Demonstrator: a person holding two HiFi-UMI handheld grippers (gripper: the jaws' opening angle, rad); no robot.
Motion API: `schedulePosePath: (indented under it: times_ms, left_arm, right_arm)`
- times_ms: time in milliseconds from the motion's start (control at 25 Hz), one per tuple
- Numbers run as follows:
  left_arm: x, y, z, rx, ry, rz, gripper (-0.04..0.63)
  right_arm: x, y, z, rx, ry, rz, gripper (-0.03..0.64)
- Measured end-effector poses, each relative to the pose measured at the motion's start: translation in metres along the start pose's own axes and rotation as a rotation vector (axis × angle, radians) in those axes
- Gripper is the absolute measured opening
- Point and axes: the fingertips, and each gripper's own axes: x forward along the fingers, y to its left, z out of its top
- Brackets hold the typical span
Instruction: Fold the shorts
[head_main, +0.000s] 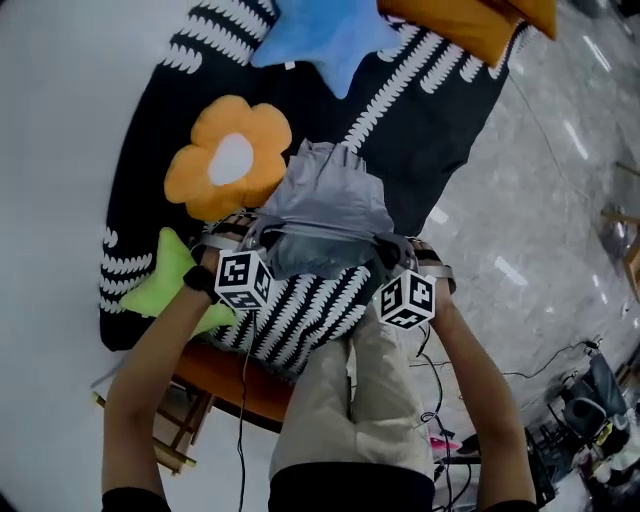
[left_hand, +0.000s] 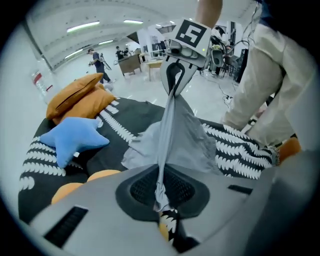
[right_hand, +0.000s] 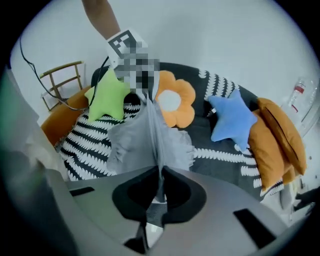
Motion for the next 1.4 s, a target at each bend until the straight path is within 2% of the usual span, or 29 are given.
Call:
schedulePosePath:
  times_ms: [200, 400, 520, 640, 760, 840, 960, 1080, 1240, 1400]
  left_arm:
    - [-0.004, 0.070, 0.033, -0.015, -0.026, 0.085, 0.026]
    - [-0.031, 0.138, 0.072, 0.020, -0.029, 0.171, 0.026]
    - [-0.069, 0.164, 0.092, -0.008, -0.068, 0.242, 0.026]
    - [-0.096, 0.166, 0.105, -0.052, -0.085, 0.298, 0.026]
    - [-0.083, 0.119, 0.095, -0.067, -0.036, 0.300, 0.026]
    - [-0.038, 0.063, 0.066, -0.065, 0.016, 0.259, 0.026]
    - [0.026, -0.035, 0.020, -0.034, 0.066, 0.121, 0.026]
    - [0.037, -0.109, -0.003, -0.063, 0.068, -0.016, 0.026]
    - [0.027, -0.160, -0.010, -0.132, 0.071, -0.091, 0.026]
    - [0.029, -0.174, -0.010, -0.187, 0.076, -0.164, 0.029]
  right_arm:
    - [-0.015, -0.086, 0.015, -0.076, -0.007, -0.102, 0.034]
    - [-0.052, -0.162, 0.039, -0.111, -0.046, -0.229, 0.034]
    - [-0.093, -0.183, 0.063, -0.124, -0.095, -0.335, 0.034]
    - [-0.122, -0.178, 0.073, -0.132, -0.134, -0.404, 0.034]
    - [-0.106, -0.132, 0.050, -0.153, -0.100, -0.394, 0.034]
    - [-0.056, -0.083, 0.013, -0.168, -0.035, -0.333, 0.034]
    - [0.013, 0.004, -0.042, -0.182, 0.055, -0.206, 0.034]
    - [0.026, 0.074, -0.062, -0.173, 0.075, -0.098, 0.034]
    - [0.013, 0.126, -0.068, -0.131, 0.069, 0.029, 0.034]
    - [0.009, 0.127, -0.068, -0.158, 0.044, 0.058, 0.035]
